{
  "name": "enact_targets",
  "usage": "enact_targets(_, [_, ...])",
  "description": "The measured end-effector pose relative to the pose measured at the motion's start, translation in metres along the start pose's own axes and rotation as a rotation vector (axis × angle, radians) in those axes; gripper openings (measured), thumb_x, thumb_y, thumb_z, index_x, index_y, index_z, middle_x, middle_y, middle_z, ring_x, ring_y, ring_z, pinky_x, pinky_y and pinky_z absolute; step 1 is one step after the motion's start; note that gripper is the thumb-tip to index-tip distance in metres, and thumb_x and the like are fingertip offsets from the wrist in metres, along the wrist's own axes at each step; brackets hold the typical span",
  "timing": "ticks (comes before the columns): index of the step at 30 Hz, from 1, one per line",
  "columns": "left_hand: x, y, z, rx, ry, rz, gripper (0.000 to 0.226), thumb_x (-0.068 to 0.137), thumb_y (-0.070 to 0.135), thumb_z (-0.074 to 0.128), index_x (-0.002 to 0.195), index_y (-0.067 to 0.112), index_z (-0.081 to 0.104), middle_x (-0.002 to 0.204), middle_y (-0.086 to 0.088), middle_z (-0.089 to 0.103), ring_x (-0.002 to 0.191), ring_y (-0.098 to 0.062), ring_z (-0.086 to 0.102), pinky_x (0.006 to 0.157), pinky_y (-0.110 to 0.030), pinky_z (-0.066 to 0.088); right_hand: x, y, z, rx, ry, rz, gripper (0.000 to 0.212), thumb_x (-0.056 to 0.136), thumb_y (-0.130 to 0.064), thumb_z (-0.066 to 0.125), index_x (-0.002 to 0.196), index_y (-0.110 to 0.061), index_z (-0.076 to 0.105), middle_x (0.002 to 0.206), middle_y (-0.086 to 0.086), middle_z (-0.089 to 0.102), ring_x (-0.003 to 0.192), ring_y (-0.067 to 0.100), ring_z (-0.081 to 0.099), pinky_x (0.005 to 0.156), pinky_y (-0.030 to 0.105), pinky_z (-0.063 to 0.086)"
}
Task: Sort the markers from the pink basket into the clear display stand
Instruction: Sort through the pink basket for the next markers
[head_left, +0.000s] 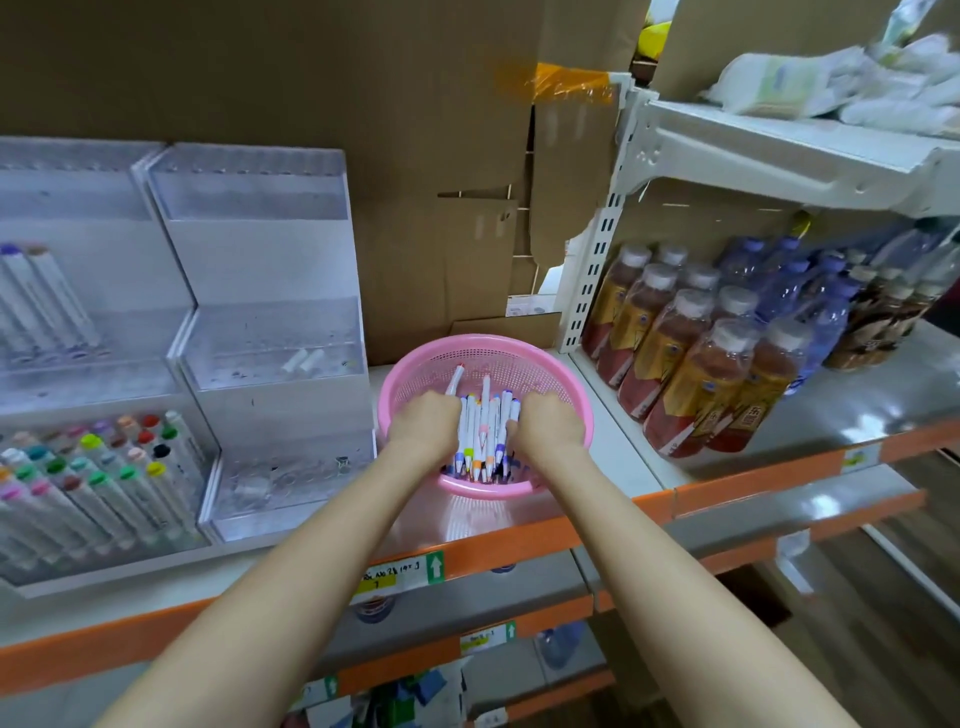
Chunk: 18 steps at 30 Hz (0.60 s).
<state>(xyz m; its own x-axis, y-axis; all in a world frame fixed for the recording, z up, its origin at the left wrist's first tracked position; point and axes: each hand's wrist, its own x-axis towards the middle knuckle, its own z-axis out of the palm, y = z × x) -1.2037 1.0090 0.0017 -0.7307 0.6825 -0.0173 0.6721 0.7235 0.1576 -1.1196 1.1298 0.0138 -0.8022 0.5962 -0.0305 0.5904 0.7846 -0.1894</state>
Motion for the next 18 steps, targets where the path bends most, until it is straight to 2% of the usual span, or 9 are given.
enact_targets(3, [-0.001,0.0,0.001,-0.056,-0.009,0.014,0.02,0.087,0.007,0.054,0.104,0.013,0.063,0.094,-0.008,0.066,0.079,-0.024,0.062,0.071,-0.039,0.057,0.0,0.002,-0.002,0.057,-0.035,0.002,0.006,0.083,-0.005,0.054,0.086,-0.011,0.054,0.098,0.013,0.058,0.075,0.028,0.049,0.059,0.029,0.04])
enact_targets(5, [-0.001,-0.001,0.0,-0.116,0.009,0.001,0.026,0.087,0.006,0.051,0.109,0.013,0.062,0.1,-0.01,0.066,0.085,-0.028,0.062,0.073,-0.04,0.055,-0.001,0.004,-0.003,0.101,-0.044,-0.013,0.006,0.081,-0.006,0.055,0.083,-0.01,0.052,0.094,0.013,0.054,0.076,0.029,0.051,0.055,0.027,0.036])
enact_targets(7, [0.0,-0.002,-0.001,-0.2,0.03,-0.022,0.032,0.088,0.009,0.05,0.119,0.014,0.06,0.107,-0.011,0.065,0.092,-0.029,0.062,0.076,-0.039,0.053,-0.001,0.004,-0.002,0.139,-0.047,-0.046,0.014,0.081,-0.009,0.056,0.094,-0.012,0.061,0.097,0.011,0.051,0.085,0.03,0.057,0.061,0.027,0.038])
enact_targets(10, [-0.001,-0.003,-0.001,-0.264,0.04,-0.032,0.031,0.087,0.012,0.052,0.117,0.013,0.061,0.108,-0.009,0.066,0.093,-0.027,0.062,0.078,-0.038,0.053,0.0,0.005,0.001,0.183,-0.041,-0.081,0.025,0.082,-0.007,0.059,0.105,-0.014,0.066,0.107,0.013,0.056,0.096,0.029,0.059,0.067,0.027,0.036])
enact_targets(15, [-0.002,-0.001,-0.001,-0.325,0.054,-0.05,0.024,0.088,0.022,0.059,0.111,0.018,0.064,0.106,-0.002,0.067,0.087,-0.017,0.063,0.077,-0.035,0.056,0.003,0.011,0.003,0.243,0.015,-0.118,0.03,0.081,-0.003,0.063,0.11,-0.011,0.065,0.108,0.011,0.065,0.099,0.027,0.059,0.071,0.03,0.043])
enact_targets(18, [-0.004,-0.002,-0.001,-0.316,0.056,-0.043,0.023,0.088,0.017,0.059,0.11,0.018,0.064,0.107,-0.002,0.067,0.088,-0.018,0.061,0.076,-0.033,0.054,0.002,0.011,0.002,0.305,0.015,-0.133,0.038,0.076,-0.007,0.072,0.112,-0.011,0.061,0.103,0.009,0.064,0.093,0.025,0.06,0.068,0.032,0.045])
